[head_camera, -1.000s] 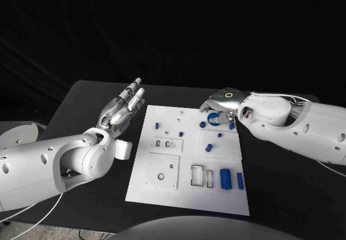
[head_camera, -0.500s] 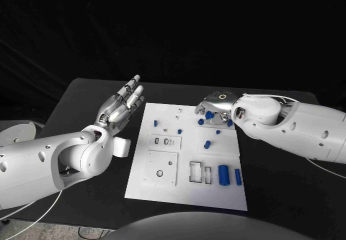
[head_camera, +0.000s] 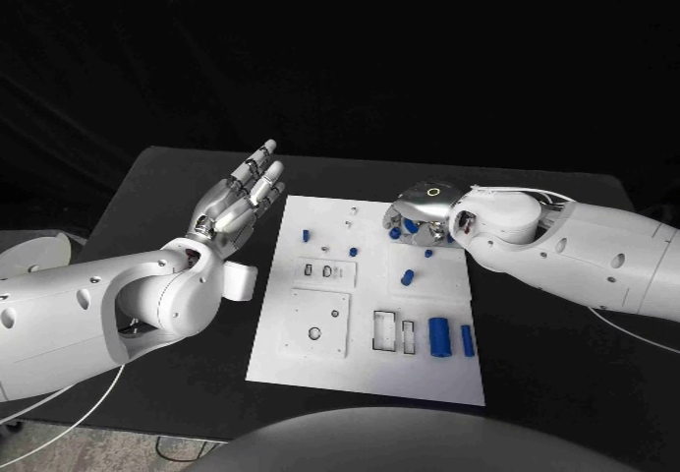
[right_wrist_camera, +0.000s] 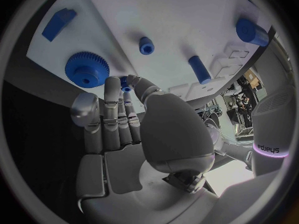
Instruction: Assemble the parts on the task board
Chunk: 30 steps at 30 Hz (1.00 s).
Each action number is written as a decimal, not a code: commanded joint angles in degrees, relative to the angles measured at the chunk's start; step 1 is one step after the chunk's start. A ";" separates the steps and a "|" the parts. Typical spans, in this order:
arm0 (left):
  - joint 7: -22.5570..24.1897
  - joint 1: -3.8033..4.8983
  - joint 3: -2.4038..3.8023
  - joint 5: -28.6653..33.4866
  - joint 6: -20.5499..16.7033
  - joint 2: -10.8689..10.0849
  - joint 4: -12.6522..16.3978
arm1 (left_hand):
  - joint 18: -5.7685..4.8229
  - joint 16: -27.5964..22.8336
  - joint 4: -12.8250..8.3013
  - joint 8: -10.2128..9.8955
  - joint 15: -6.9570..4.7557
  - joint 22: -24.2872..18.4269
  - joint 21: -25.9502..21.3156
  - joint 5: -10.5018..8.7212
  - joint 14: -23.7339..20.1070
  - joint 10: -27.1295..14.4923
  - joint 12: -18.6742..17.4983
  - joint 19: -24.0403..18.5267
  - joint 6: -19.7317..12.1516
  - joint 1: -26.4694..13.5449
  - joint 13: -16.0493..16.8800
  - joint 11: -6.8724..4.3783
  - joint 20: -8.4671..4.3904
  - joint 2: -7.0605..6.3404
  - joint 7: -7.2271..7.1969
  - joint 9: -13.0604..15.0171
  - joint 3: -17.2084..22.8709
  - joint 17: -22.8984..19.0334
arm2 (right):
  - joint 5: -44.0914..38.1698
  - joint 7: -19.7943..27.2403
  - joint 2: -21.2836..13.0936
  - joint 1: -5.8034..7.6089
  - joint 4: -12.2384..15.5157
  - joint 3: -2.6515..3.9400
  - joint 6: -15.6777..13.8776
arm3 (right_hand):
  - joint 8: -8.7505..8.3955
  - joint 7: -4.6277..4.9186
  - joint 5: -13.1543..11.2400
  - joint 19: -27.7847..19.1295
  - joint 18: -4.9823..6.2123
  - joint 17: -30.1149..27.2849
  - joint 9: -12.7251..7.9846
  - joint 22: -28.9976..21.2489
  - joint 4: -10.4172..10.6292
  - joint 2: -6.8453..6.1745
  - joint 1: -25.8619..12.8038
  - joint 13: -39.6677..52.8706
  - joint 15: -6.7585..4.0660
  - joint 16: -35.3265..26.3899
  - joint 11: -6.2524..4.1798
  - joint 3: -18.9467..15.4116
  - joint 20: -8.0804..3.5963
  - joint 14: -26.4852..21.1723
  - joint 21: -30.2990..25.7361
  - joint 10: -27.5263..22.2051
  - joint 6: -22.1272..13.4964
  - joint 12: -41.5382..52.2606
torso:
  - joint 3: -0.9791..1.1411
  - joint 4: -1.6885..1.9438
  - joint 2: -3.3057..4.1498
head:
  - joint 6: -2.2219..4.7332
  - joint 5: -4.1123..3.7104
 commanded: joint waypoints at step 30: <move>-1.43 0.05 -0.02 -0.41 2.11 0.19 -0.32 | 0.93 -0.21 -0.31 0.44 2.25 -0.09 -0.36 3.60 -0.05 0.44 -0.10 -0.03 0.79 3.33 0.12 2.62 2.68 1.11 1.73 0.20 0.42 -0.06 | 6.89 0.79 4.81 2.90 -4.40 0.24 -1.35 | 7.41 0.59 -1.26 1.25 -1.06 1.82 9.96 3.80 1.98 0.51 -1.15 2.55 -0.47 1.53 -1.89 0.28 -0.13 2.27 1.98 10.21 9.86 3.44 | -0.17 0.18 -0.42 | -0.30 0.93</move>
